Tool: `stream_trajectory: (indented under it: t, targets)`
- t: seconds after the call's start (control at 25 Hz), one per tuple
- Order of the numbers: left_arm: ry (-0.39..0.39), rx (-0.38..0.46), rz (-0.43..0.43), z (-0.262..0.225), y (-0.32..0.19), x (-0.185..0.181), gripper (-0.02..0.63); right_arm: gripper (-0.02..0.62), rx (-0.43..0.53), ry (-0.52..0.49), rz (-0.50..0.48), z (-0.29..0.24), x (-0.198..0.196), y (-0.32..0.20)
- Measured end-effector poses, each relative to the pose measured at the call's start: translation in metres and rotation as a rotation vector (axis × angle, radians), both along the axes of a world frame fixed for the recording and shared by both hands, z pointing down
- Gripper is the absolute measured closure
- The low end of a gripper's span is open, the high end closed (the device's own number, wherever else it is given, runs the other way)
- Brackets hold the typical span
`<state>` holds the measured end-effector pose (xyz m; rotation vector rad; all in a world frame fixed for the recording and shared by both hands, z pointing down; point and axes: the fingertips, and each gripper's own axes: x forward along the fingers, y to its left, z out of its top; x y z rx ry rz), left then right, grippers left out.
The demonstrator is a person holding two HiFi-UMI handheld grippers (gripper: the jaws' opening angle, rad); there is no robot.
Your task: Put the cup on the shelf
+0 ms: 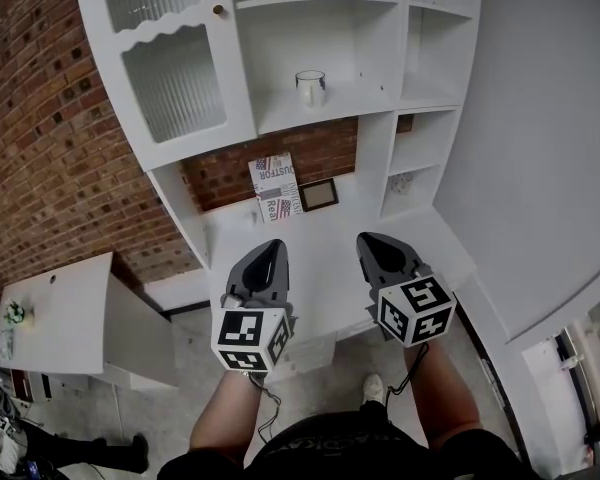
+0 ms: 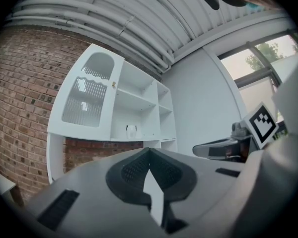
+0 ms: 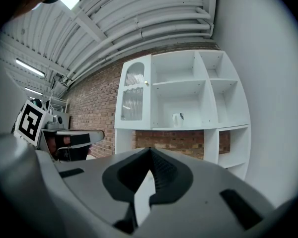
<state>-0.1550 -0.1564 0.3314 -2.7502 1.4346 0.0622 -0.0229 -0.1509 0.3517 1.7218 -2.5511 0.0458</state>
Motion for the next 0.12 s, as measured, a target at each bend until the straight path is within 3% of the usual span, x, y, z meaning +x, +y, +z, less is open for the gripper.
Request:
stream_trajectory:
  t: [0.12]
  targets:
    - [-0.001, -0.001, 0.000, 0.0026, -0.0007, 0.0001, 0.601, 0.595, -0.001, 0.002, -0.002, 0.0015, -0.0009, -0.0010]
